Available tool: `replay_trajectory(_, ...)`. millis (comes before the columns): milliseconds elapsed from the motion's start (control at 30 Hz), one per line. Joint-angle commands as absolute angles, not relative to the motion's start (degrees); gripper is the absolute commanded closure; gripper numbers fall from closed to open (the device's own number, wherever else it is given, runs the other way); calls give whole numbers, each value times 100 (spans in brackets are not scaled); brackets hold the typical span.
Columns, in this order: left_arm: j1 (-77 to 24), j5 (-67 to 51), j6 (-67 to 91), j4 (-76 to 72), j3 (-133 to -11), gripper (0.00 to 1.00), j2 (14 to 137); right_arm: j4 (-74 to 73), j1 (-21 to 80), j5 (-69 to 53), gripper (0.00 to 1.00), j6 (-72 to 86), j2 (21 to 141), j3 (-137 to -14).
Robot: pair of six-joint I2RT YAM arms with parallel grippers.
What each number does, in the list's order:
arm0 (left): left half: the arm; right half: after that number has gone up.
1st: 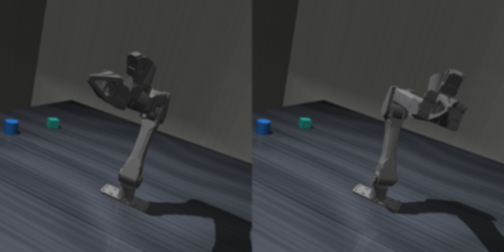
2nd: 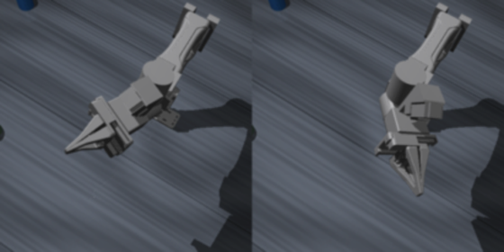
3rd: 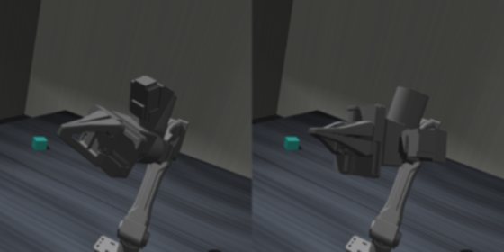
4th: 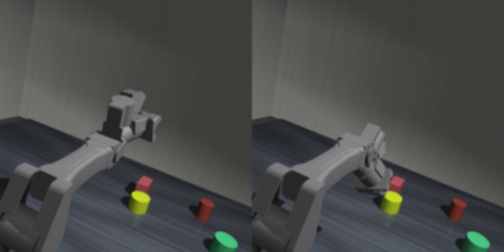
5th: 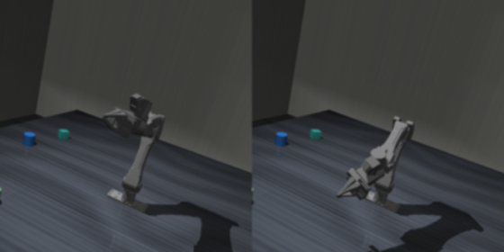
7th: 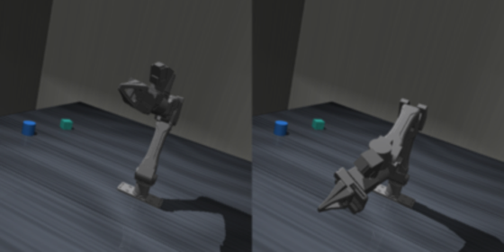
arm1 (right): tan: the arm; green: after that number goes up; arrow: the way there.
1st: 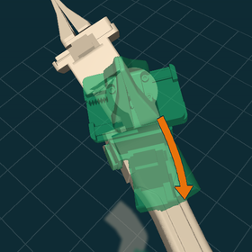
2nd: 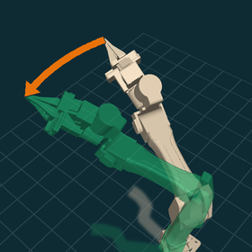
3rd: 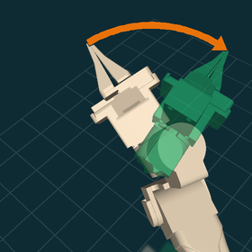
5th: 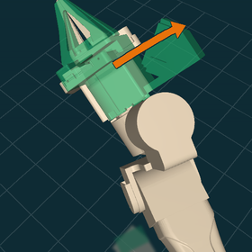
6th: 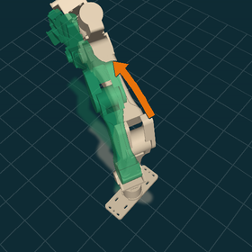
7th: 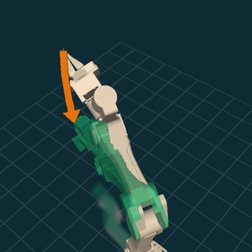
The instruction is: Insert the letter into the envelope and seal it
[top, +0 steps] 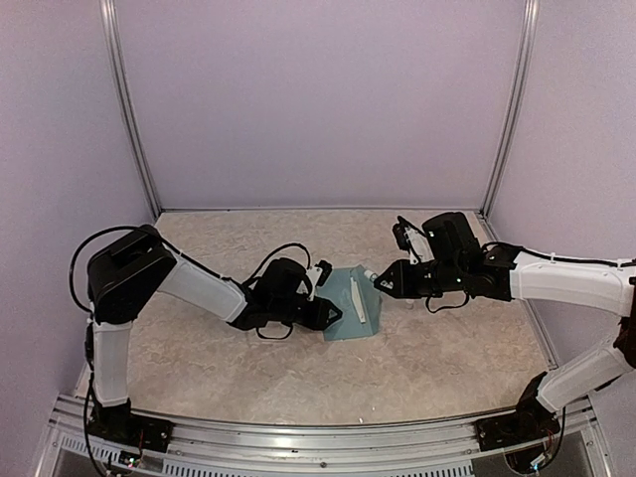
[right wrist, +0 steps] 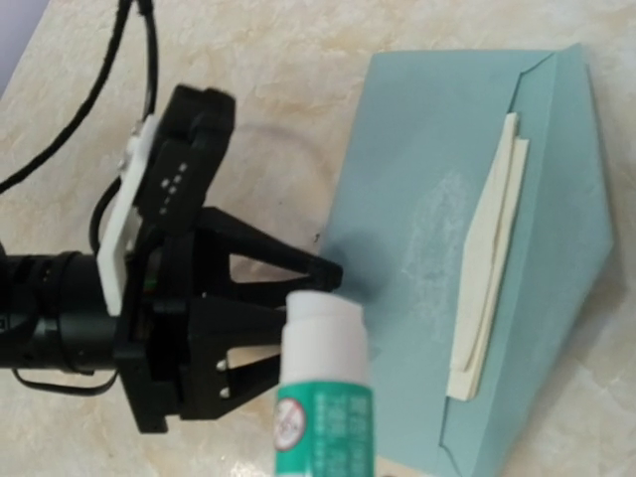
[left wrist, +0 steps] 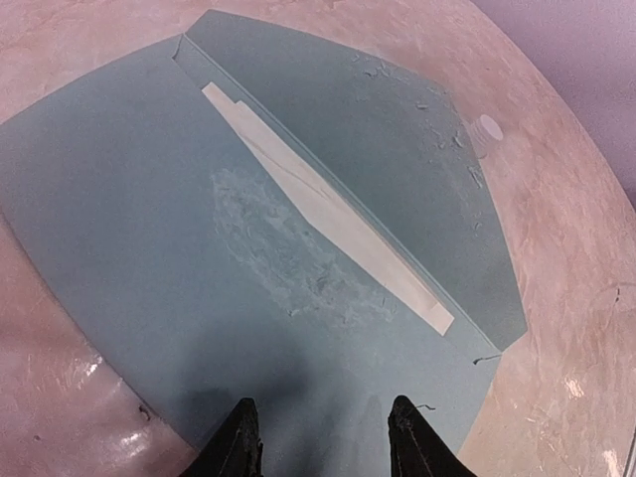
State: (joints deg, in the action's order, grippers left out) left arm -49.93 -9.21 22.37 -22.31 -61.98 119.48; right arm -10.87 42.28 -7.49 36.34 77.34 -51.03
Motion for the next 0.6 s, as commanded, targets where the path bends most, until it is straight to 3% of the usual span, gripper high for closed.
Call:
replay_trajectory(0, -5094, -915, 2146, -1923, -5627, 58, 11700, -973, 4181, -832, 93, 3691, 7553, -5012)
replay_trajectory(400, -6039, -505, 2983, -1391, -4707, 60, 10576, -1133, 4175, -1129, 94, 3618, 7391, -4914)
replay_trajectory(567, -6371, -272, 3169, -960, -4854, 59, 10055, -1472, 4229, -1545, 95, 3417, 7397, -4988)
